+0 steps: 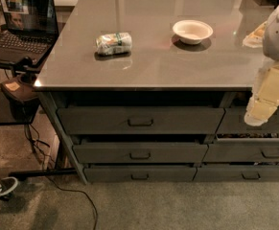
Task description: Open middle drawer
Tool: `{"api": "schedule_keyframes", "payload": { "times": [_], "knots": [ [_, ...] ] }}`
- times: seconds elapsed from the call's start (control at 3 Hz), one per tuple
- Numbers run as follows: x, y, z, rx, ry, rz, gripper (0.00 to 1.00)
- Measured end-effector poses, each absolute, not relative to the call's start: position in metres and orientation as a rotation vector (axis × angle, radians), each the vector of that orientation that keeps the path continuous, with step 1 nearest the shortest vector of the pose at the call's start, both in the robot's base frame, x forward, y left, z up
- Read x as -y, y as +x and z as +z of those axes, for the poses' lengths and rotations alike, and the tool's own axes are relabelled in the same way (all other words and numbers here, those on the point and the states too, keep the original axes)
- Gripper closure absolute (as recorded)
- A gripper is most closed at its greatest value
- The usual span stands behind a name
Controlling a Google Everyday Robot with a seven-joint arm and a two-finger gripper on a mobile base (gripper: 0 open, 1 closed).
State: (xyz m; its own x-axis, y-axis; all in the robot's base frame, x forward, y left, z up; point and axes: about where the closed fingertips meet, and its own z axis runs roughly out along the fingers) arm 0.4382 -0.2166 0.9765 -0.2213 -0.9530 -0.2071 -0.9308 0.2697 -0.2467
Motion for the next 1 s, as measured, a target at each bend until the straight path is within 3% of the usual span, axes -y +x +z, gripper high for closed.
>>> {"api": "schedule_keyframes", "payload": {
  "times": [0.33,1.0],
  "knots": [
    [0.212,0.436,0.968,-2.220,-1.721,-0.089,0.00],
    [0.132,0.426,0.875,-2.143,-1.738,0.019,0.00]
  ]
}}
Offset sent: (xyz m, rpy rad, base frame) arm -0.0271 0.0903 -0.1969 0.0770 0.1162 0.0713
